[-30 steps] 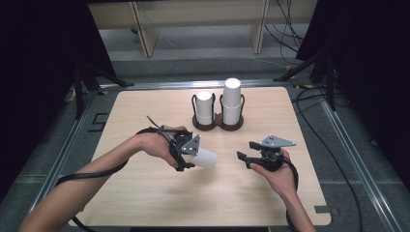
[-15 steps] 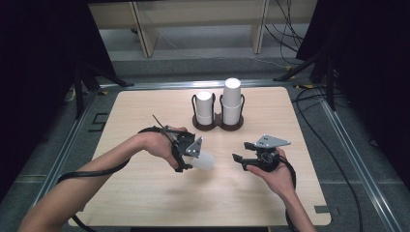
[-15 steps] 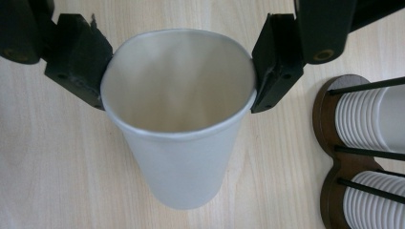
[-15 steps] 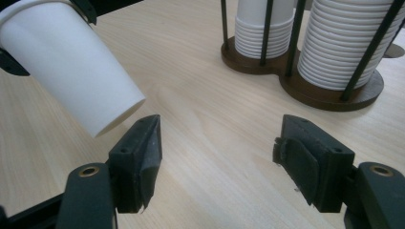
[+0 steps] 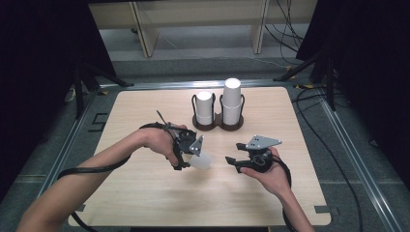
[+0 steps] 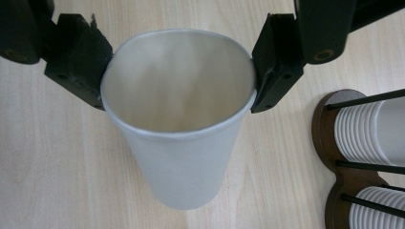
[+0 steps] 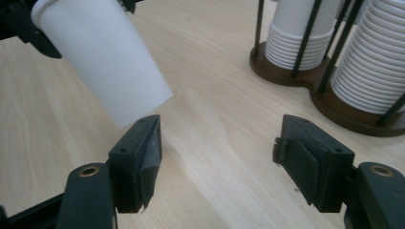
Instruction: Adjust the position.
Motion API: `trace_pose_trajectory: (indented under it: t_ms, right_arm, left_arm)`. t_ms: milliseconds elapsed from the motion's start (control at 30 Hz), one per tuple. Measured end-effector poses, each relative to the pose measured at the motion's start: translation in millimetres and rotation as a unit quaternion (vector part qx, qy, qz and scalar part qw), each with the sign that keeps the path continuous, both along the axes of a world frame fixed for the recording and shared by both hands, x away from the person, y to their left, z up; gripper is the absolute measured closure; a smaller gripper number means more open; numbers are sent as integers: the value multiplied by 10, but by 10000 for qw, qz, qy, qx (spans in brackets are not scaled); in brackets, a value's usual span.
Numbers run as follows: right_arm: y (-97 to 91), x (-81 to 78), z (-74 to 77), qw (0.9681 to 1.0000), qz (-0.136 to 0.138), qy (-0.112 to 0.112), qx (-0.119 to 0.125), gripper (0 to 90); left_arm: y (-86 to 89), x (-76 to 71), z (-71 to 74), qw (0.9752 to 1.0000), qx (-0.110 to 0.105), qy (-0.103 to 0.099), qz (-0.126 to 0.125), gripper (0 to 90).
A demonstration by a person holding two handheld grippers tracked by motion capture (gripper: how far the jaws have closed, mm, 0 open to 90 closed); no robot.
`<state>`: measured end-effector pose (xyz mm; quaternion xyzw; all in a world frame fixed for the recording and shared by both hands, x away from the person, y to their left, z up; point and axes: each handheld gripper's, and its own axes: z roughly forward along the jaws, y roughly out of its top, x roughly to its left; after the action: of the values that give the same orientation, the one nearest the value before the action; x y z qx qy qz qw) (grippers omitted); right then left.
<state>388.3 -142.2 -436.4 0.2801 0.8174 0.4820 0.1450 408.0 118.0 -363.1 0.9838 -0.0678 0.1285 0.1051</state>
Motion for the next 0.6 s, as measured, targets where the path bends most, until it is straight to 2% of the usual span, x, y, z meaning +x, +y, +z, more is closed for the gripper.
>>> trace_pose_trajectory:
  t_ms: [100,133,167,200,233,267,500,533,600]
  right_arm:
    - [54,-19,1,9999,82,100,11,323]
    - [63,-5,2,9999,158,-26,-33,322]
    - [85,-27,4,9999,127,97,16,321]
    - [93,-9,10,9997,247,-66,-50,321]
    - [109,-13,13,9996,269,-94,-49,321]
    - [128,-25,19,9995,302,-33,-61,321]
    - [240,-23,43,9980,571,-232,-143,320]
    - [261,-38,43,9983,538,-161,-122,320]
    - [290,-33,47,9975,642,-223,-171,320]
  left_arm:
    - [-15,3,12,9999,132,25,-7,285]
    - [-20,4,14,9999,164,24,-11,286]
    - [-23,3,16,9998,185,31,-17,286]
    - [-29,3,21,9998,209,35,-16,286]
    - [-34,3,24,9997,244,37,-19,286]
    - [-38,4,24,9996,272,38,-27,286]
    - [-73,2,41,9989,457,13,-77,286]
    - [-78,1,42,9988,477,10,-85,286]
    - [-87,-1,47,9986,515,35,-84,286]
